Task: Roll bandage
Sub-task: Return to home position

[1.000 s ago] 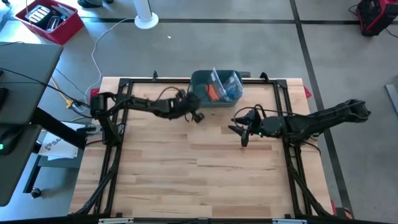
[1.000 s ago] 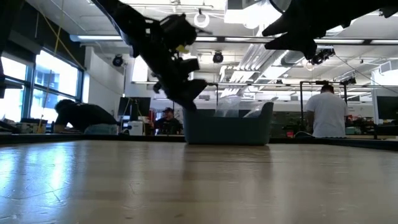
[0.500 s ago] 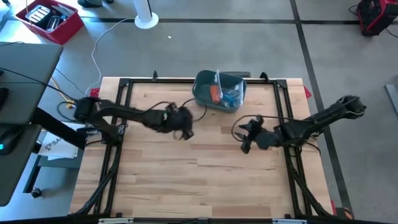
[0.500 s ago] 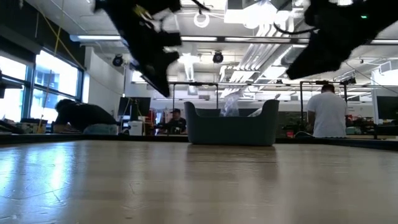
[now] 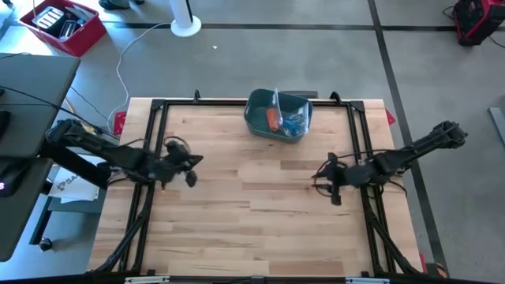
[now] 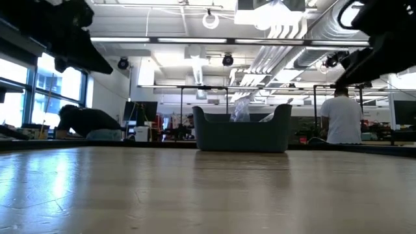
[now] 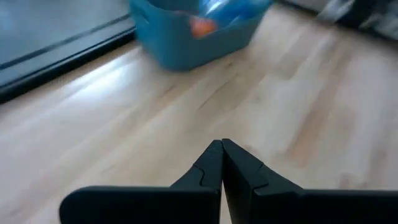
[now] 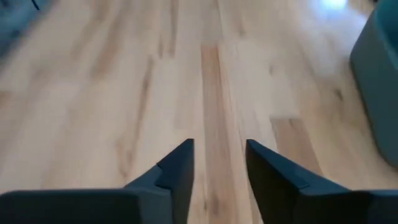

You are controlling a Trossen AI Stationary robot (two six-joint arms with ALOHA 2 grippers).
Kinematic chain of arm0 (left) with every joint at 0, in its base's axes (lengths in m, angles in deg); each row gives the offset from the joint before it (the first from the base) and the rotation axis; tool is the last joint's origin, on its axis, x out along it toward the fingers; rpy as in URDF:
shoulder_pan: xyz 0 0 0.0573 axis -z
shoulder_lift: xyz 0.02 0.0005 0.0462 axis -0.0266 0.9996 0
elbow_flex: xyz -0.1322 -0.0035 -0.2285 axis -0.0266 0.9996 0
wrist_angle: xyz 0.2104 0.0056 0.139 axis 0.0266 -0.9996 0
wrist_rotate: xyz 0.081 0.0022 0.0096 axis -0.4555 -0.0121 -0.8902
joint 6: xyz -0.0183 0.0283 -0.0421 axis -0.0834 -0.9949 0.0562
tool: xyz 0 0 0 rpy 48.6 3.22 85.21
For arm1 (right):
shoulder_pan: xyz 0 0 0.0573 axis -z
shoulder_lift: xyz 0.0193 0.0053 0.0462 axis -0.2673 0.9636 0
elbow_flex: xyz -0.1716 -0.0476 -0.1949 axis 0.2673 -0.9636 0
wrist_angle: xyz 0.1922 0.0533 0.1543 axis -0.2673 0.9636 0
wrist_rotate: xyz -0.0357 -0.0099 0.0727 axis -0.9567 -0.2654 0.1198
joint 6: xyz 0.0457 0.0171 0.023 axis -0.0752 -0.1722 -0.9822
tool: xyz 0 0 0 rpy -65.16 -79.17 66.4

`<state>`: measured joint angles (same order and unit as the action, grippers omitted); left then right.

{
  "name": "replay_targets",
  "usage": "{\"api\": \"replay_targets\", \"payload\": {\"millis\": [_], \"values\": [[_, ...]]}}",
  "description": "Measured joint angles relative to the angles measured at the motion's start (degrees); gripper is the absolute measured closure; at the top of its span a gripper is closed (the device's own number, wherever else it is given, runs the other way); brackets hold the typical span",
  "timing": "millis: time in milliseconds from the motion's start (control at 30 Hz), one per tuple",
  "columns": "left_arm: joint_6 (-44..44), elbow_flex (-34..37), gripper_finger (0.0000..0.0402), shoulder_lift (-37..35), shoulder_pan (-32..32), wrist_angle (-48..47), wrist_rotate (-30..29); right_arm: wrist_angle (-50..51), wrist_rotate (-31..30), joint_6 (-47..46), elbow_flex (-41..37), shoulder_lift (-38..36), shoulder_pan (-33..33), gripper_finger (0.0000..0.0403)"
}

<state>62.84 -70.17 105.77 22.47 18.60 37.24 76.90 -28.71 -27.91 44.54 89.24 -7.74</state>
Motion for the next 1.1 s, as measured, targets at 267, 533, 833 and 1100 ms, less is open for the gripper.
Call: {"api": "replay_targets", "payload": {"millis": [267, 533, 833, 1100], "values": [[-18.7, 15.3, 0.0401, -26.5, -8.7, 17.7, 5.5, -2.6, 2.2, 5.5, -1.7, -22.2, 3.4, 0.0355], [-21.2, 20.6, 0.0401, -45.6, -16.2, 14.0, 17.9, -1.8, 7.2, 4.3, -7.4, -41.2, 5.4, 0.0397], [-24.4, 25.1, 0.0401, -45.4, -16.9, 19.4, 24.3, -20.9, 13.5, 4.1, -19.7, -41.0, 5.3, 0.0402], [-32.7, 29.3, 0.0401, -44.9, -16.9, 32.1, 29.2, -20.1, 12.5, 5.6, -20.4, -41.3, 5.4, 0.0403]]}}
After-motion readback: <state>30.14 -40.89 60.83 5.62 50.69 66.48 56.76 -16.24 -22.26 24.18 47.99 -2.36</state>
